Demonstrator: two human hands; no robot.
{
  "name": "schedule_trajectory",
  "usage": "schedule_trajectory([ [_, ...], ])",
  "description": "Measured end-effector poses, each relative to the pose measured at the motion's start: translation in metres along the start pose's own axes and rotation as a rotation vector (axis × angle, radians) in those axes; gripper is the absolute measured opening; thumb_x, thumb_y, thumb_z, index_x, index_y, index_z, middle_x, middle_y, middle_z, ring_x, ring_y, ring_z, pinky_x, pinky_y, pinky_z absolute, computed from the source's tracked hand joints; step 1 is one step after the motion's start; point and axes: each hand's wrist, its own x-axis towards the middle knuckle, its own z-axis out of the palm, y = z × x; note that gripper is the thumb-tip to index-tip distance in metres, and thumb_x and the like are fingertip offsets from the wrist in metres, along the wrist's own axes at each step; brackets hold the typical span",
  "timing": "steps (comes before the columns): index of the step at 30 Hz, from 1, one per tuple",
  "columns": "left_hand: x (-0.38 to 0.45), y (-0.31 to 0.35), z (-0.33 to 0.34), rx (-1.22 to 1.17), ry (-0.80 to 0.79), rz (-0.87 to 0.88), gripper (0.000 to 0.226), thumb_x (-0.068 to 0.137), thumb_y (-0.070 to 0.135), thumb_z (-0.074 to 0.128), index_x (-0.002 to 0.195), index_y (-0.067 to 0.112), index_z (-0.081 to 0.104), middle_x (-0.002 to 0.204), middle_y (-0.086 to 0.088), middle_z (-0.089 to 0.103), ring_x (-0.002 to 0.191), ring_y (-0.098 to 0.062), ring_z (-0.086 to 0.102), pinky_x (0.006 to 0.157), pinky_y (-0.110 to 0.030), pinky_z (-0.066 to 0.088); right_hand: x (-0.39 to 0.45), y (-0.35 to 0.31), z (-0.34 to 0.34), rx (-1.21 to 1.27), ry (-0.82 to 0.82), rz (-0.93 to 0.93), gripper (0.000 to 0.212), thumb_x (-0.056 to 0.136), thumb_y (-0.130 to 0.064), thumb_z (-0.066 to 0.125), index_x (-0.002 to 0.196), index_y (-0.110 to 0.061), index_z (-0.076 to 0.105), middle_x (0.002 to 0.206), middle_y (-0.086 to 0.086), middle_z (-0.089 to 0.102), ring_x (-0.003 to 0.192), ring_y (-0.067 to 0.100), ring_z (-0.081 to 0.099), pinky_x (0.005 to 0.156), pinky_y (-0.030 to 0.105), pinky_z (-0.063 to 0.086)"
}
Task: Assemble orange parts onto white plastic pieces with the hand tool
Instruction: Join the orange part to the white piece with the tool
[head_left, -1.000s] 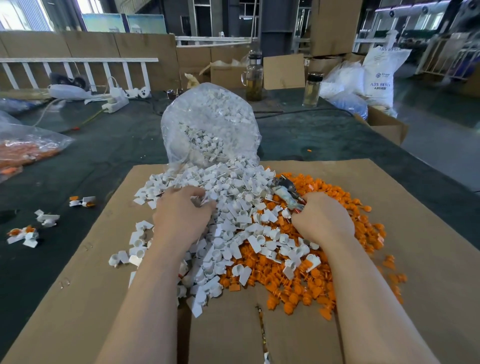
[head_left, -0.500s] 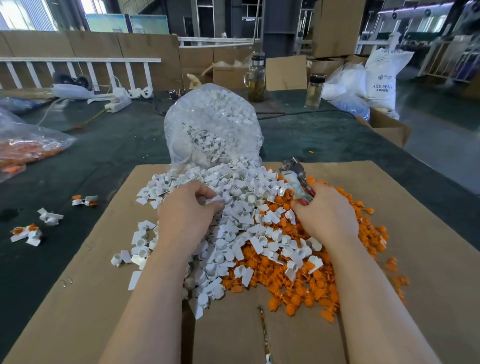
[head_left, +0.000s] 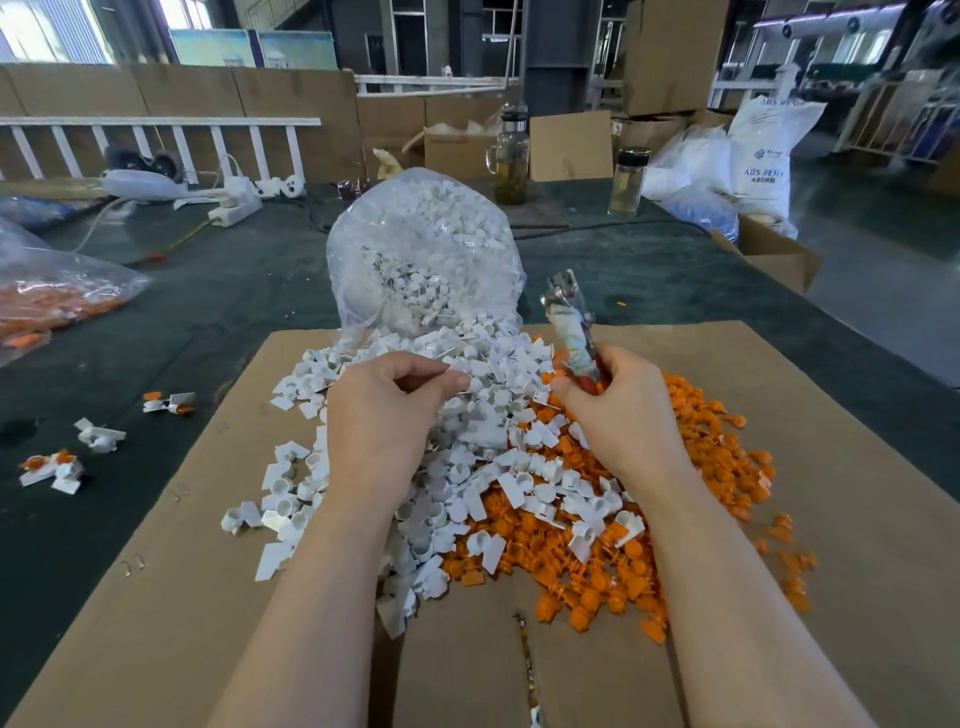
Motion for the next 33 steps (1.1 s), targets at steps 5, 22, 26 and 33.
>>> schedule_trajectory([
  [5,-0.002,0.002,0.001,-0.112,-0.02,0.012,0.014,0.08,0.029,0.082,0.077,0.037,0.07,0.066,0.019,0.069,0.058,0.006,0.06,0.054,-0.005,0.045,-0.003,-0.005,0.002,0.056,-0.015,-0.027,0.013,0.088,-0.025,0.069,0.1,-0.023,0.064,0.085,-0.015,0.063,0.077,0.004,0.06,0.065,0.022,0.05],
  [22,-0.011,0.013,0.013,-0.374,-0.12,-0.042,0.009,0.083,0.01,0.077,0.086,0.017,0.073,0.068,0.001,0.073,0.065,-0.01,0.07,0.058,-0.015,0.053,-0.013,-0.02,0.01,0.311,-0.007,-0.176,0.017,0.086,-0.013,0.072,0.094,-0.025,0.064,0.077,-0.02,0.063,0.07,-0.014,0.058,0.062,0.004,0.043],
  [26,-0.014,0.016,0.016,-0.403,-0.135,-0.074,0.011,0.082,0.005,0.077,0.081,0.015,0.072,0.066,-0.002,0.073,0.064,-0.015,0.072,0.059,-0.019,0.056,-0.013,-0.021,0.014,0.284,-0.005,-0.201,0.018,0.085,-0.018,0.073,0.096,-0.028,0.063,0.084,-0.017,0.067,0.081,-0.004,0.064,0.069,0.012,0.051],
  [33,-0.018,0.022,0.018,-0.421,-0.12,-0.075,0.012,0.08,0.003,0.078,0.078,0.014,0.072,0.065,-0.003,0.073,0.064,-0.015,0.073,0.058,-0.018,0.056,-0.016,-0.022,0.015,0.172,0.084,-0.272,0.02,0.084,-0.019,0.073,0.092,-0.03,0.058,0.083,-0.015,0.066,0.079,0.004,0.063,0.067,0.024,0.052],
])
